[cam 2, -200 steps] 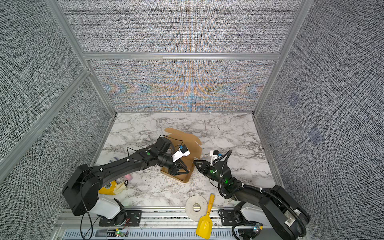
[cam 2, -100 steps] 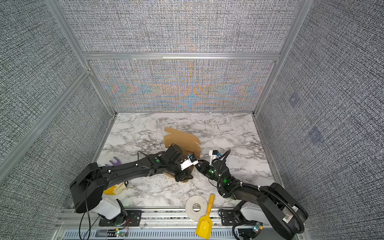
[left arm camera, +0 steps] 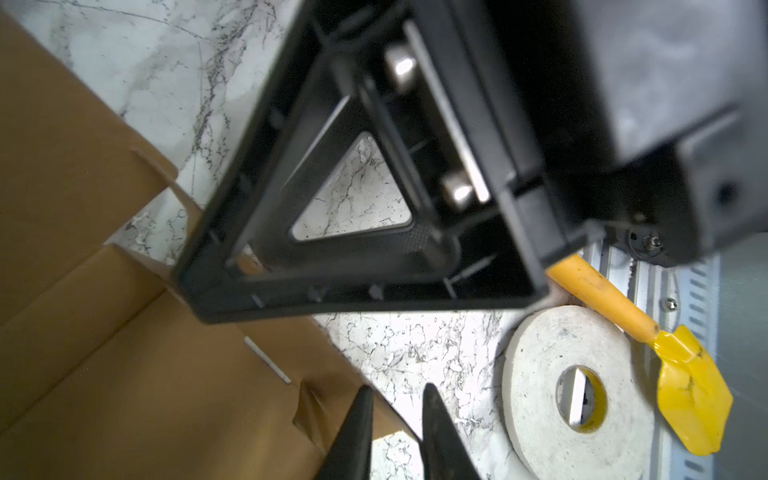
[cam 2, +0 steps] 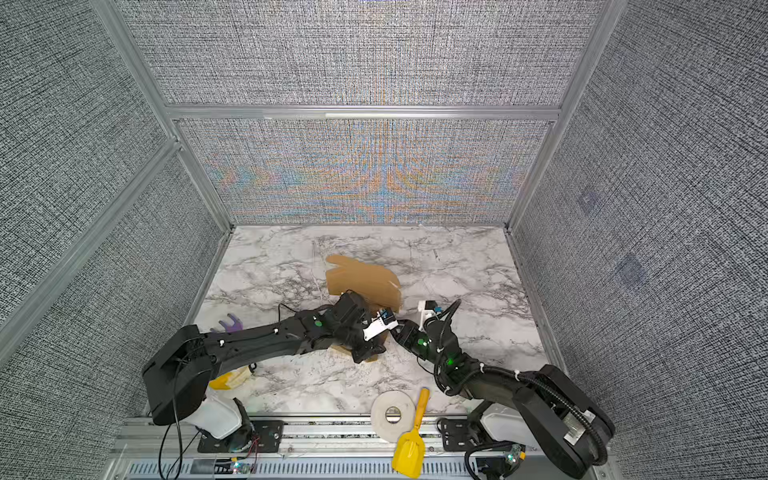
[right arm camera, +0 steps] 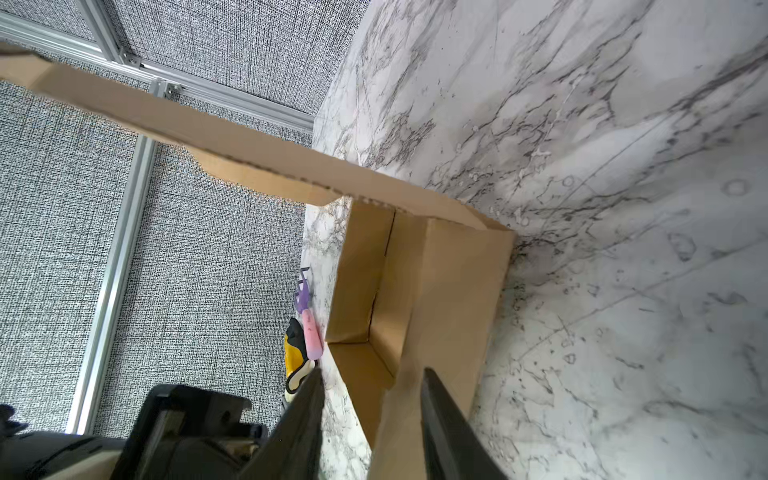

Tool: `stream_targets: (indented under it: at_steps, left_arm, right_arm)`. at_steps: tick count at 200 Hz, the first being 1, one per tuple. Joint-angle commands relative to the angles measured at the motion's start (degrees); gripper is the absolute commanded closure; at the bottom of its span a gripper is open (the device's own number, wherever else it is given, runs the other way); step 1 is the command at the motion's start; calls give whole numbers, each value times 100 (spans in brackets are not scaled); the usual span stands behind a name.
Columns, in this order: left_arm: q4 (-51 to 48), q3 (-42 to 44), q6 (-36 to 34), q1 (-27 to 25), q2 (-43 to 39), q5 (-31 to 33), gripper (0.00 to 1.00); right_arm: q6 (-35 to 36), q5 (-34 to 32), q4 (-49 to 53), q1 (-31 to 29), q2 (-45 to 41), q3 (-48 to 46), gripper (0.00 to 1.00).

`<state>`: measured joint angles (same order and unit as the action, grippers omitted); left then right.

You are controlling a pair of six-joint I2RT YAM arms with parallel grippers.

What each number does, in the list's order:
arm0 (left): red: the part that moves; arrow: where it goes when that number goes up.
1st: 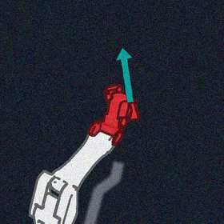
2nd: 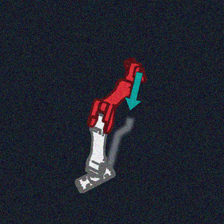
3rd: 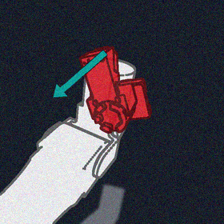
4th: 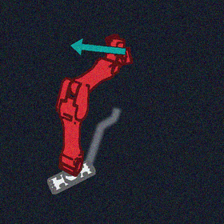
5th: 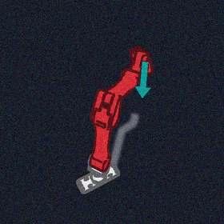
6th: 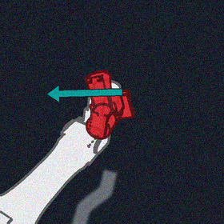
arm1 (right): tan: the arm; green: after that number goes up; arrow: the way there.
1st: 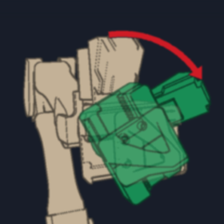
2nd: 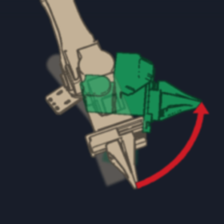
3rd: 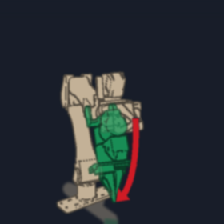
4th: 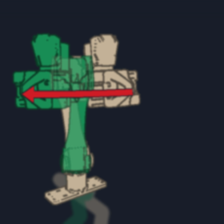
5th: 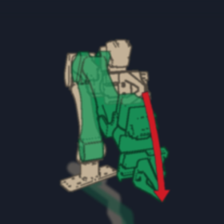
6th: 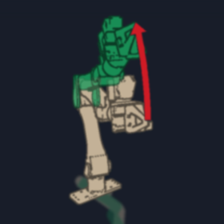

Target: Fold the paper box

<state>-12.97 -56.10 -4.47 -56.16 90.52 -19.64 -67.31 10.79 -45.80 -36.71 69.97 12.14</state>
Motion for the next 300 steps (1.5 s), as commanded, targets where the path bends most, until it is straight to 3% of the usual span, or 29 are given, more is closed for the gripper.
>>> stream_targets:
  at_steps: [1,39,96,122,148,180,182,184,185,186,187,189,191,236,282,300]
  left_arm:
    - [58,24,33,59,-69,126,84]
    - [120,130,98,174,-160,169,100]
    - [212,208,175,366,-227,176,100]
    - [84,31,81,343,-201,-252,80]
    - [-116,-228,94,287,-150,-301,74]
    - [-34,-104,218,193,-107,155,72]
    - [-31,-92,221,200,-116,165,68]
    - [-17,-83,212,197,-116,169,58]
    - [-19,-80,211,200,-119,170,43]
    - [-16,-78,210,201,-121,170,23]
    - [-14,-73,219,197,-117,171,12]
    - [-13,-69,223,194,-119,177,4]
    - [-15,-62,233,200,-128,186,2]
    - [121,-121,-17,184,-163,-7,1]
    - [146,-100,927,217,-386,1885,1]
    - [-155,-140,993,321,-452,1993,1]
  right_arm:
    - [8,-52,-151,3,-36,69,60]
    - [32,-77,-153,-2,-29,69,60]
    - [73,-103,-118,3,-13,154,60]
    - [38,-44,-248,0,143,218,60]
    - [17,-18,-300,0,235,268,60]
    - [24,-15,-298,5,280,311,60]
    - [29,-15,-293,4,282,314,60]
    - [28,-15,-299,-1,287,315,60]
    - [31,-15,-298,-2,292,311,60]
    - [37,-15,-298,2,295,313,60]
    - [31,-15,-298,-1,292,314,60]
    - [31,-15,-298,0,289,315,60]
    - [33,-15,-302,4,295,315,60]
    - [21,12,-367,-1,397,335,60]
    - [16,14,-449,4,481,357,60]
    - [7,49,-508,5,550,405,60]
